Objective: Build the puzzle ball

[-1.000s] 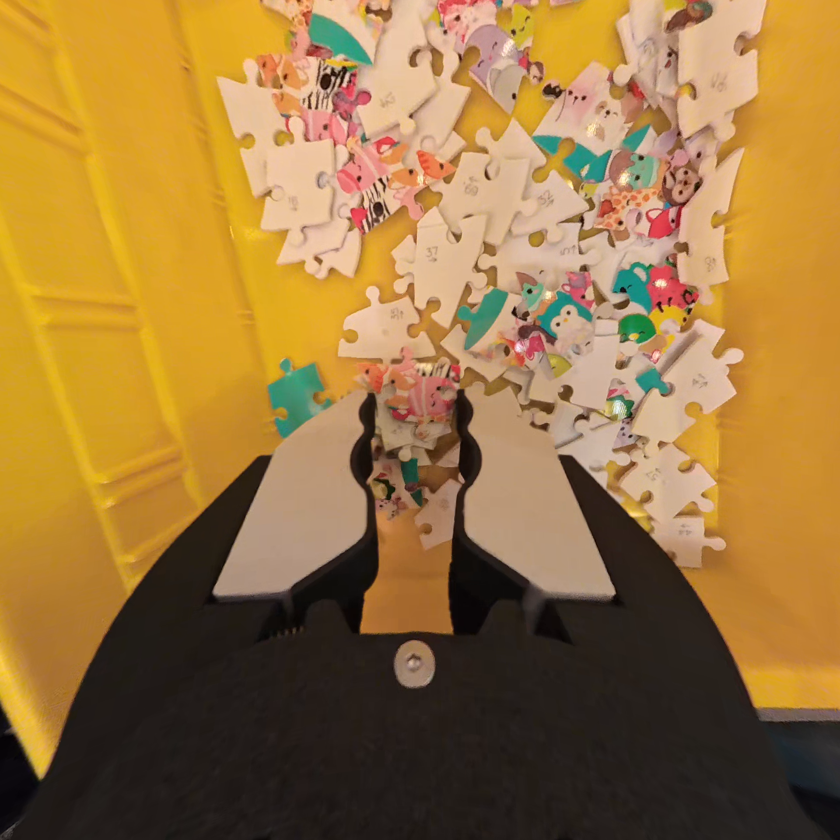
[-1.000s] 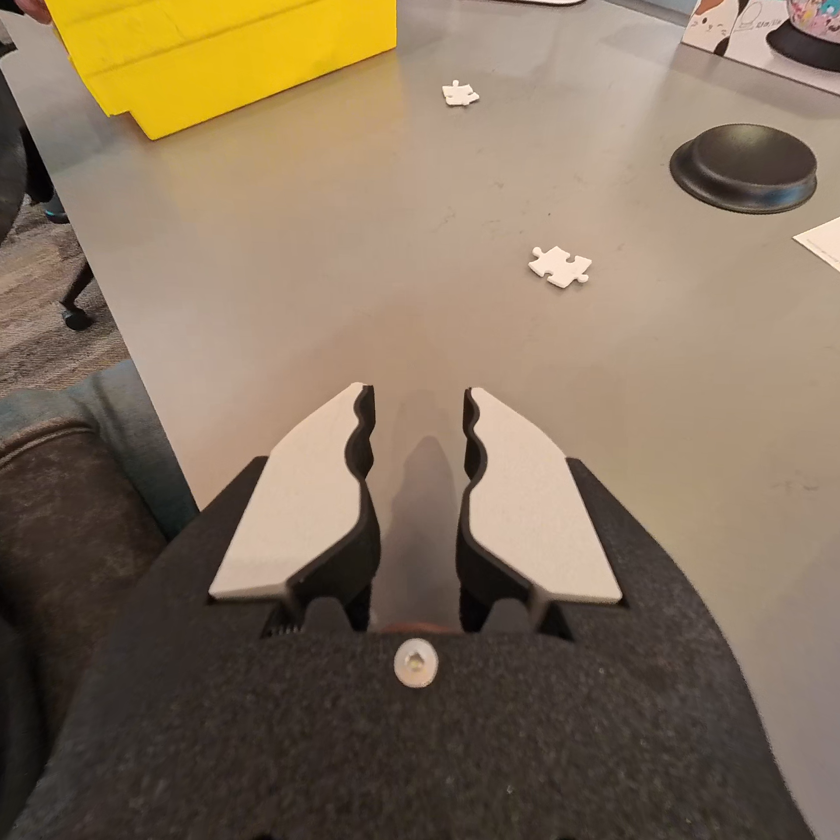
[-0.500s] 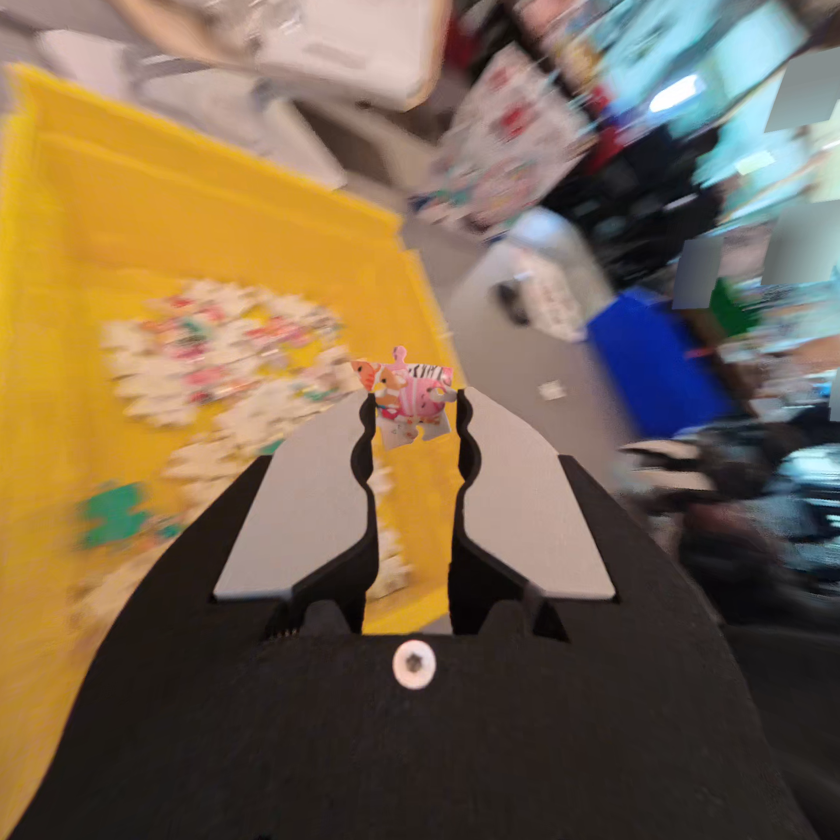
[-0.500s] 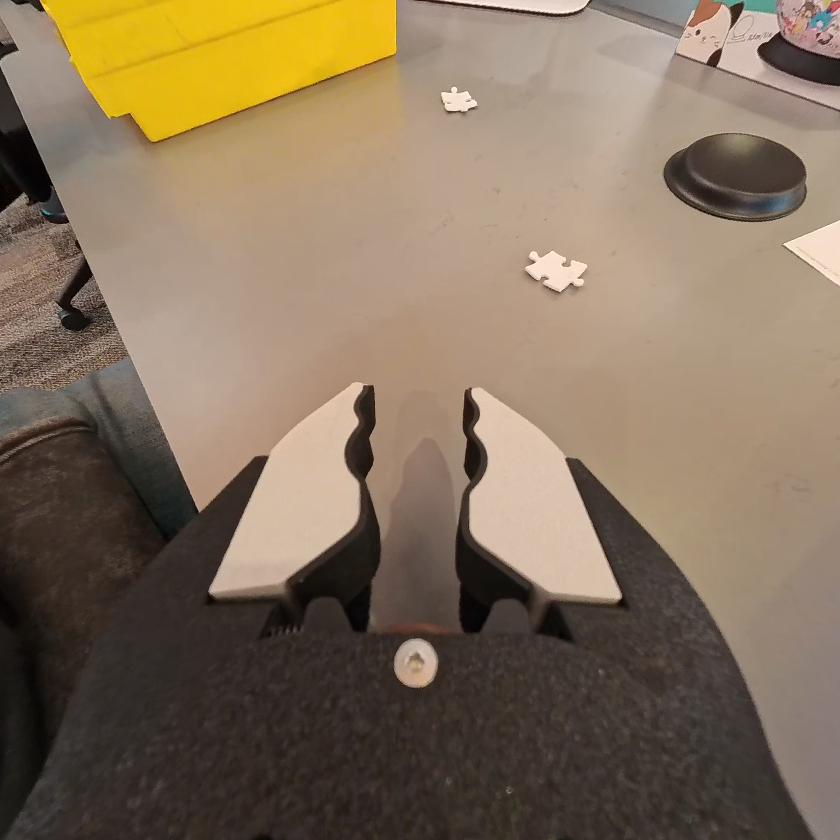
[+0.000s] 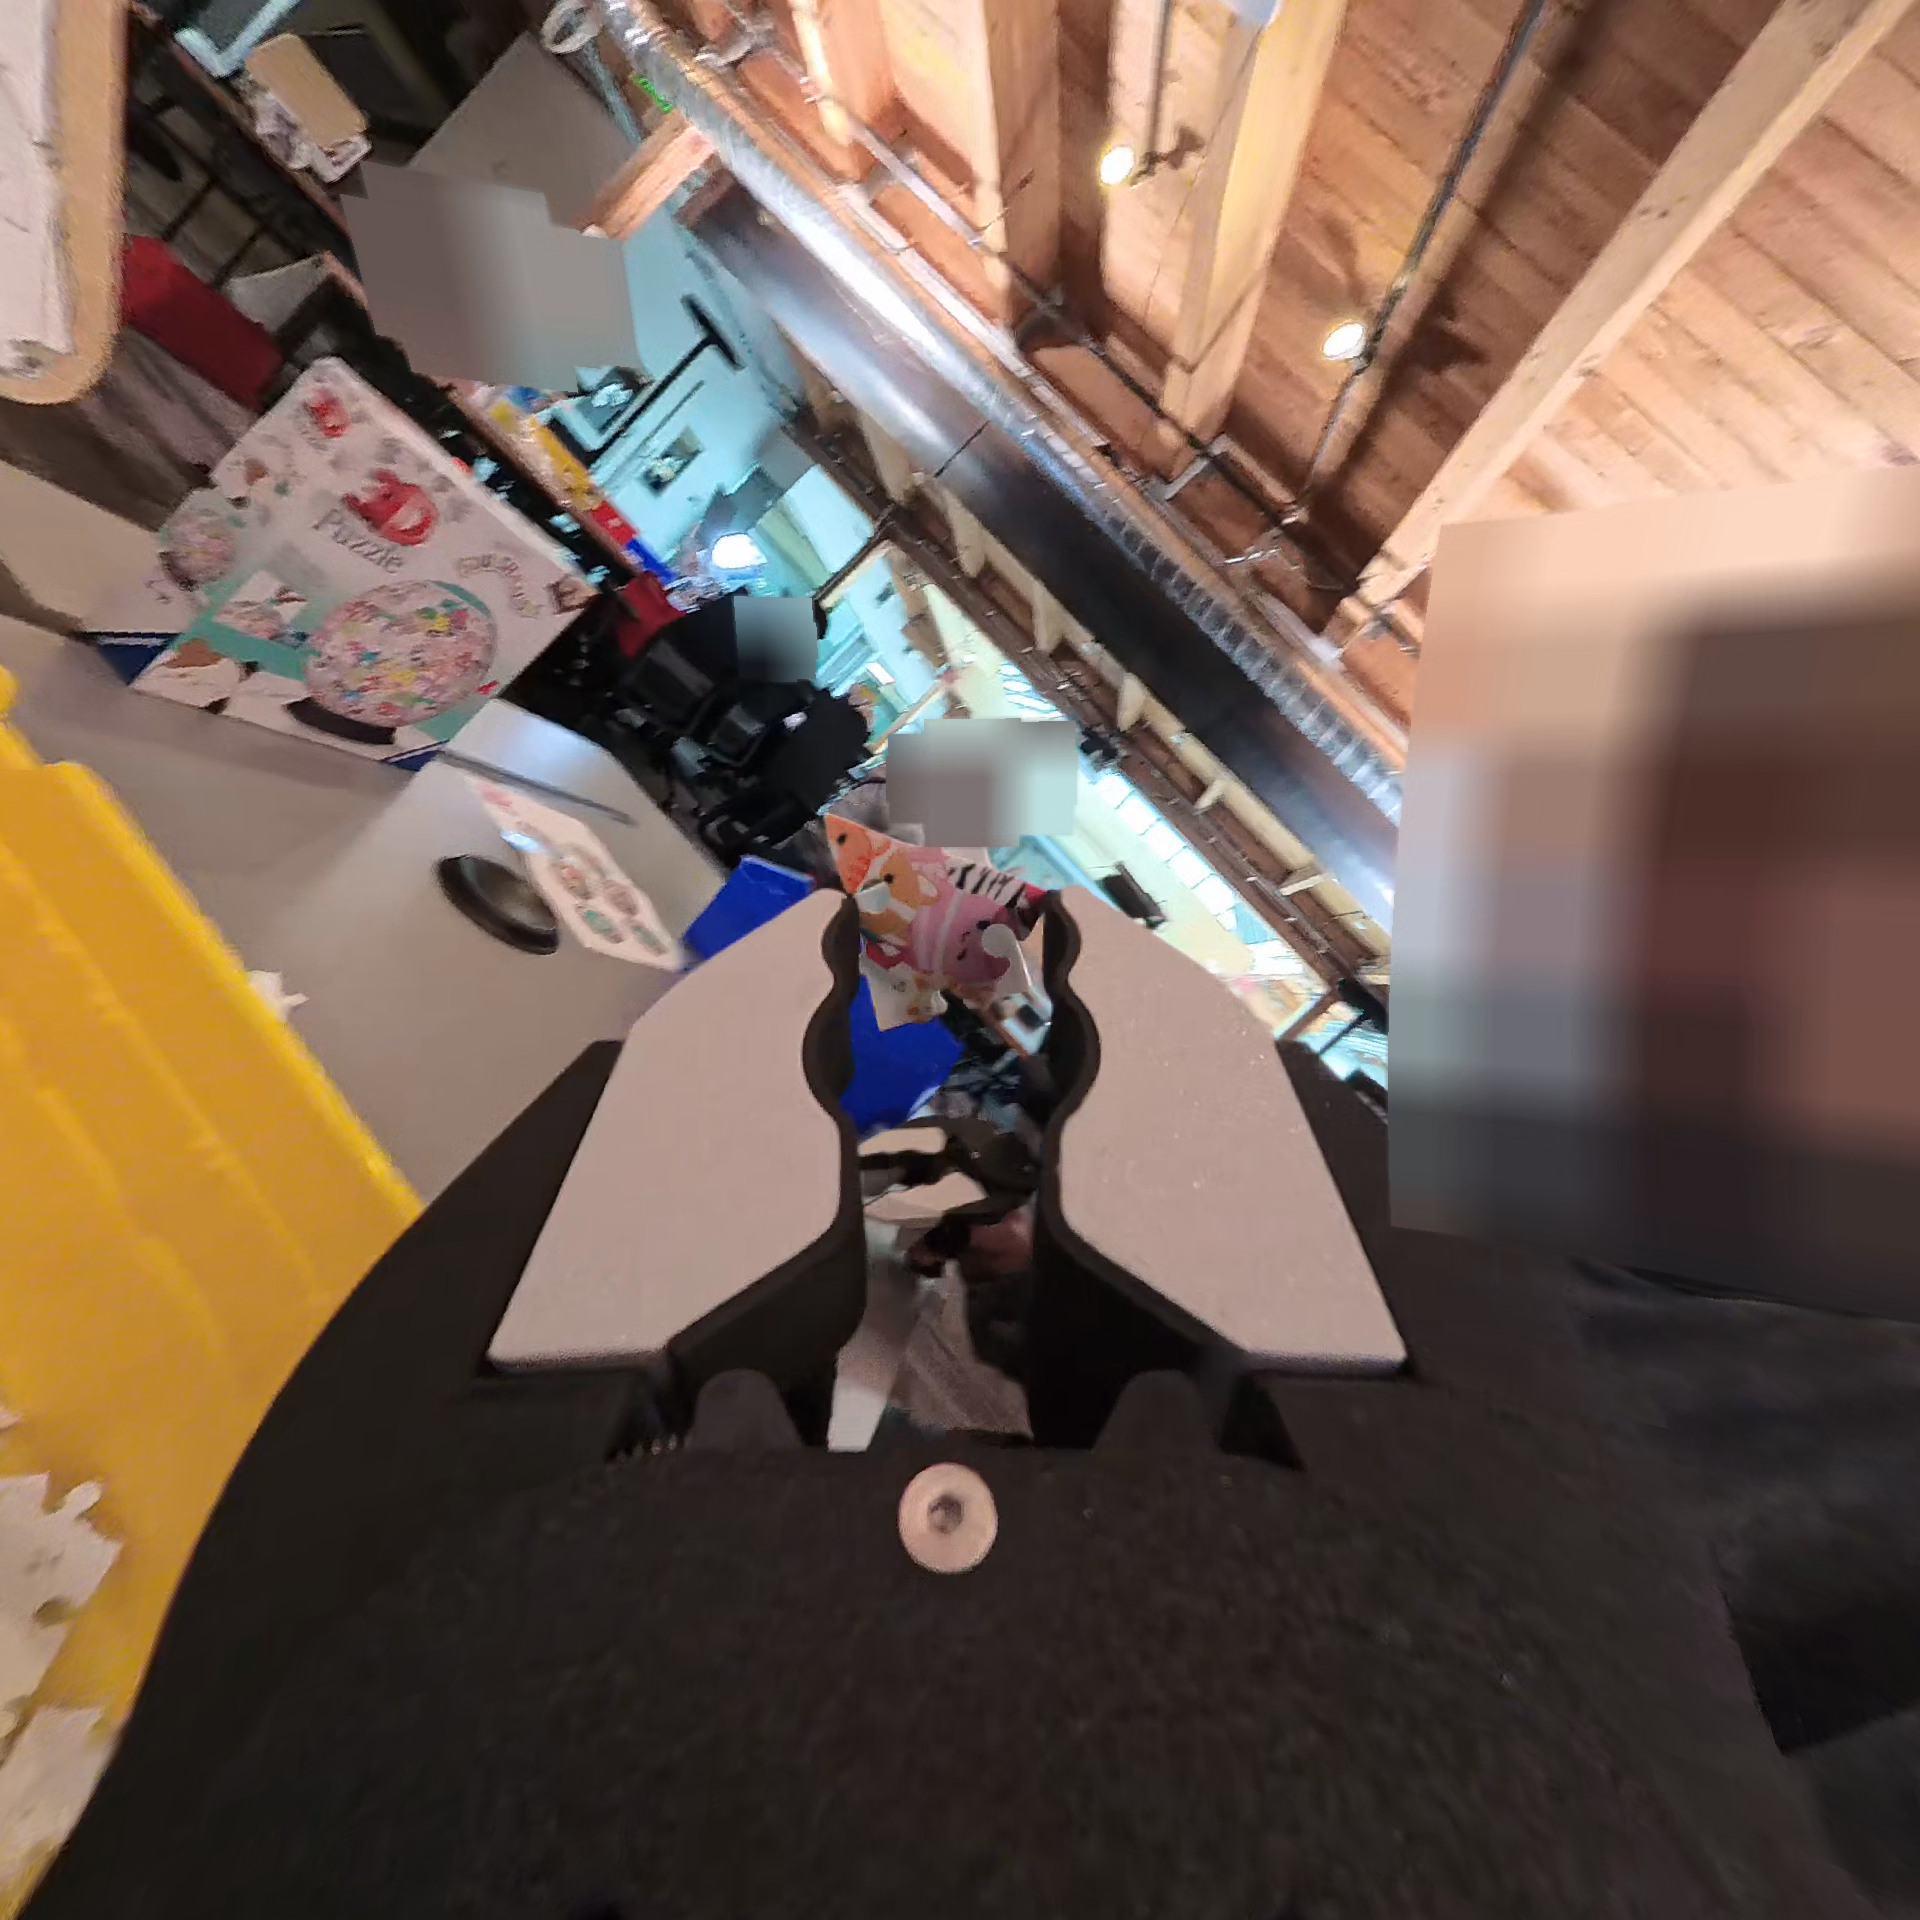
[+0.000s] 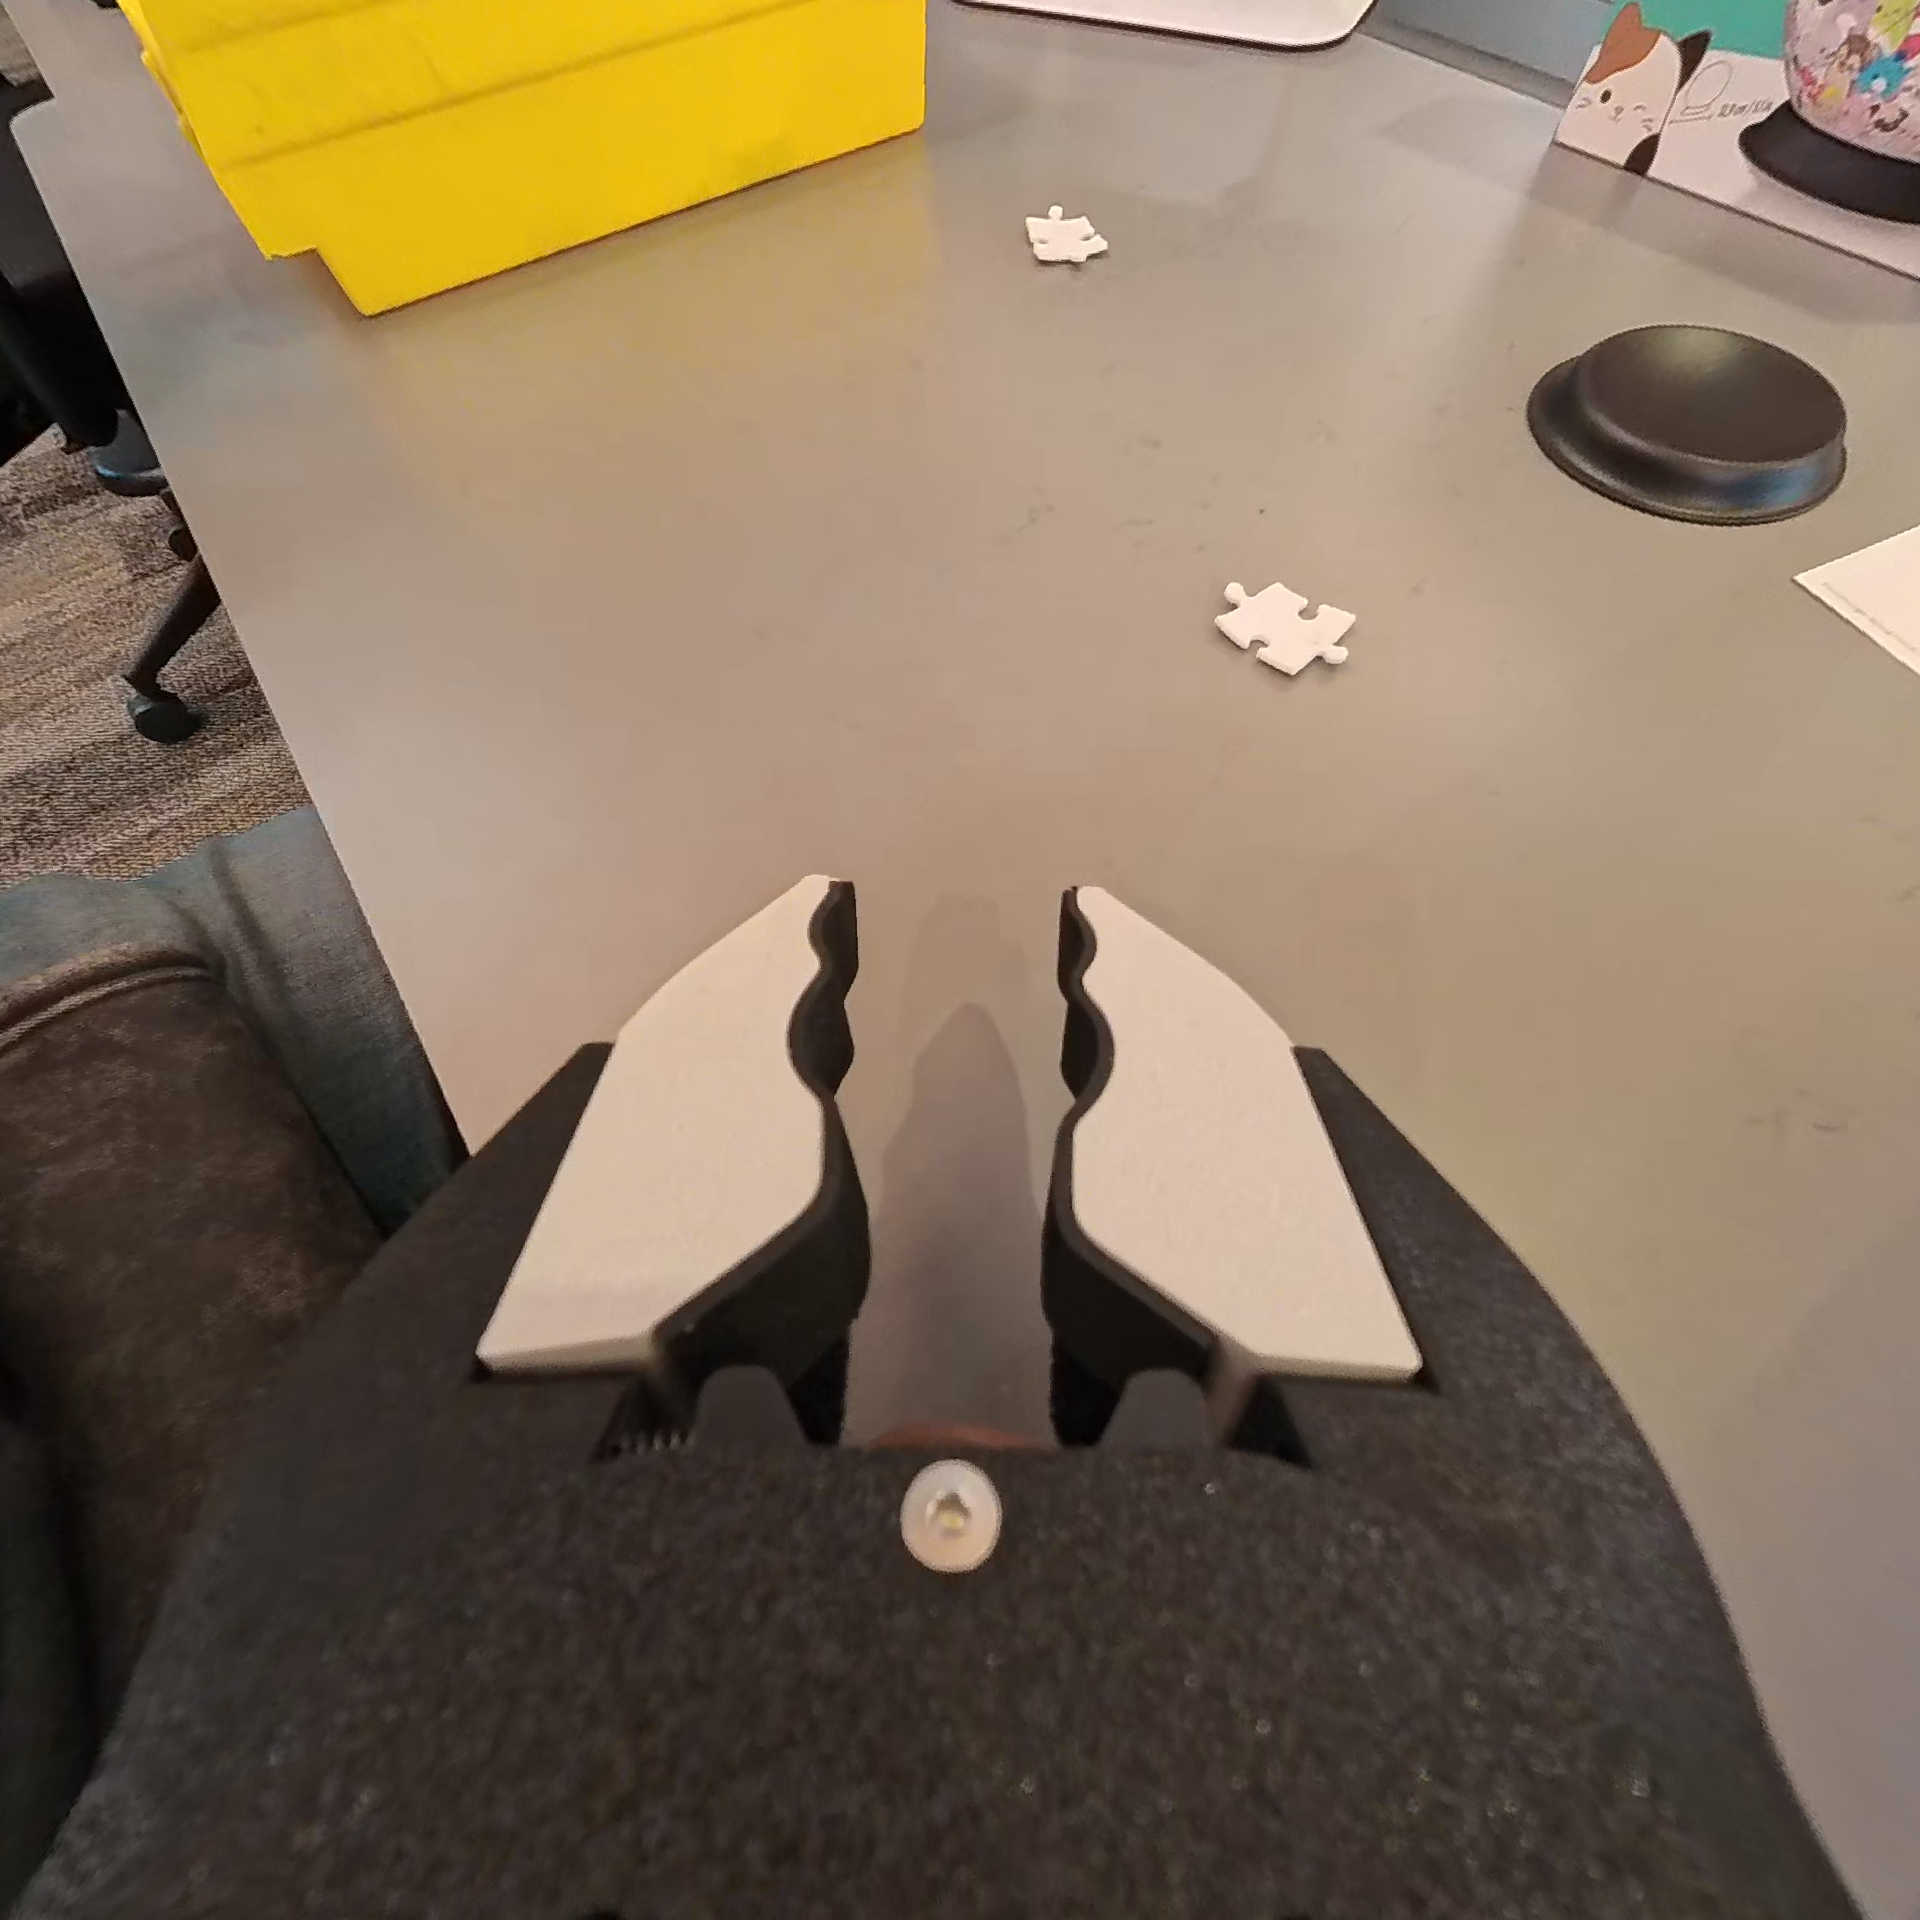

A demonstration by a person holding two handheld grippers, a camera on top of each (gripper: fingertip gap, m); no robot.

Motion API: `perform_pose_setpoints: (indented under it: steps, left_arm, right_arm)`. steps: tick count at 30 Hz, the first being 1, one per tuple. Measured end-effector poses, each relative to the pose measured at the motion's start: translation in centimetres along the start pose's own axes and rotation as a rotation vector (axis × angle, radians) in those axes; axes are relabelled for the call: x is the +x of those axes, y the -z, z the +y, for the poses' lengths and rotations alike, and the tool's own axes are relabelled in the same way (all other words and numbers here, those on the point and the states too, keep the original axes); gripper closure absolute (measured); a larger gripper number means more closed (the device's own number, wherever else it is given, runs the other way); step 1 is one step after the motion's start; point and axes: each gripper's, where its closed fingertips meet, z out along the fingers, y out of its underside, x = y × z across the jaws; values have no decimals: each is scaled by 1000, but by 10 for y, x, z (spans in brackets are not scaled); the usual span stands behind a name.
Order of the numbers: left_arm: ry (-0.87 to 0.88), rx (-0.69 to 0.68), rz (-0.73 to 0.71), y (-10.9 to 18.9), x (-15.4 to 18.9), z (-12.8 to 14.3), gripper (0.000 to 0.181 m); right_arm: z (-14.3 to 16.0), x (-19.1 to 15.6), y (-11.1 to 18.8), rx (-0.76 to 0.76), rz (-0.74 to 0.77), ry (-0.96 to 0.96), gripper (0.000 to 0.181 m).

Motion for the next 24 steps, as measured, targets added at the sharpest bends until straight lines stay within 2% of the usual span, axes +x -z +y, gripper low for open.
perform_pose_setpoints:
  steps: [2, 5, 6, 9, 11, 14, 16, 24]
  left_arm:
    - [-35, -45, -154, 5, -24, 3, 148]
    - [-202, -211, -611, 36, -93, 15, 148]
    - [-235, -256, -724, 48, -111, 18, 148]
    - [-310, -399, -990, 80, -156, 28, 148]
    - [-350, -516, -1118, 97, -179, 37, 147]
    - [-385, -649, -1241, 114, -201, 48, 147]
    - [-360, -707, -1255, 117, -207, 55, 147]
    - [-333, -705, -1261, 118, -201, 47, 148]
  right_arm:
    - [0, 0, 0, -1, 1, 3, 144]
    - [1, 0, -1, -5, 0, 7, 144]
    - [2, 0, -1, -8, 0, 9, 144]
    - [3, -1, -2, -17, 1, 16, 144]
    - [3, -1, -2, -19, 2, 17, 144]
    - [4, 0, -2, -18, 5, 14, 144]
    - [4, 1, -2, -19, 7, 12, 144]
    - [4, 1, -3, -25, 7, 14, 144]
